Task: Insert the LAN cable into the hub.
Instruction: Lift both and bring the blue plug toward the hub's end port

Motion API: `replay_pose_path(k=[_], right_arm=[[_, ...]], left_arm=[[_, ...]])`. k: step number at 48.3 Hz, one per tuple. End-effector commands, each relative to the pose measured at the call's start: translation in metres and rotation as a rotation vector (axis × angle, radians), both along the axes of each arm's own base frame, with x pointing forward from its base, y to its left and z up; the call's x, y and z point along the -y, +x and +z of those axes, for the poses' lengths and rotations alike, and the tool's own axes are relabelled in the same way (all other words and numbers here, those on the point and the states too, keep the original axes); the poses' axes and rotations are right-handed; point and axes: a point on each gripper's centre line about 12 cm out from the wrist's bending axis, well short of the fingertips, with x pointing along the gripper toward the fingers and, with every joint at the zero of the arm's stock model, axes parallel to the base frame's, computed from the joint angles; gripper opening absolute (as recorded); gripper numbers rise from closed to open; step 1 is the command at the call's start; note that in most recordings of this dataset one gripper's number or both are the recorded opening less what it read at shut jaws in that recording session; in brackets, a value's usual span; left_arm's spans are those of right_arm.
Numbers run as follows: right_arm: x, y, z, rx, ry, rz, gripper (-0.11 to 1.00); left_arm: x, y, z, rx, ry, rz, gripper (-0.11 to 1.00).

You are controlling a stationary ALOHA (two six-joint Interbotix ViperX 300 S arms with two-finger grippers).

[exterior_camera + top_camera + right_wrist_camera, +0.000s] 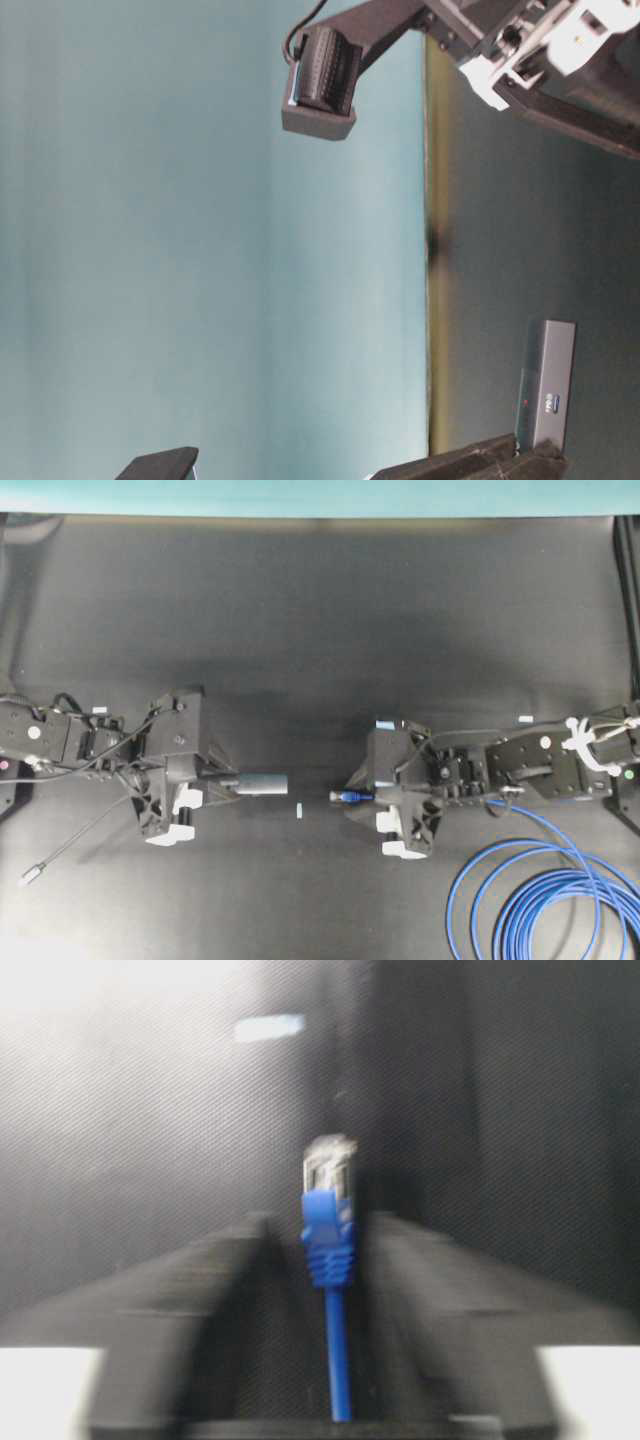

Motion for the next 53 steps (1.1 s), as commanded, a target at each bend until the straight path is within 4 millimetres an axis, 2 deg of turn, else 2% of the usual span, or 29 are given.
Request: replay_pose_path(k=[1, 3, 9, 15, 28, 34, 53], right_arm=[[-0.003, -0.002, -0.008, -0.036, 0.002, 0.002, 0.20], [-0.004, -0.004, -0.009, -0.051, 0.003, 0.001, 0.13], [-0.004, -0.006, -0.011, -0.078, 0.003, 0.000, 0.14], [-0.004, -0.003, -0.003, -0.055, 0.014, -0.008, 0.14], [-0.007, 0.015, 0.047, 0.083, 0.040, -0.009, 0.14], [-0.008, 0.024, 0.063, 0.128, 0.047, -0.010, 0.14], [-0.002, 0.043, 0.070, 0.140, 0.043, -0.026, 0.14]], left_arm=[[0.002, 0.003, 0.008, 0.026, -0.001, -0.006, 0.28], [0.002, 0.002, 0.007, 0.025, -0.001, -0.008, 0.28], [0.002, 0.002, 0.008, 0.026, -0.001, -0.008, 0.28], [0.002, 0.003, 0.008, 0.026, -0.001, -0.007, 0.28], [0.002, 0.007, 0.012, 0.023, 0.005, -0.010, 0.28], [0.002, 0.007, 0.011, 0.021, 0.007, -0.011, 0.28], [0.003, 0.007, 0.011, 0.021, 0.011, -0.013, 0.28]])
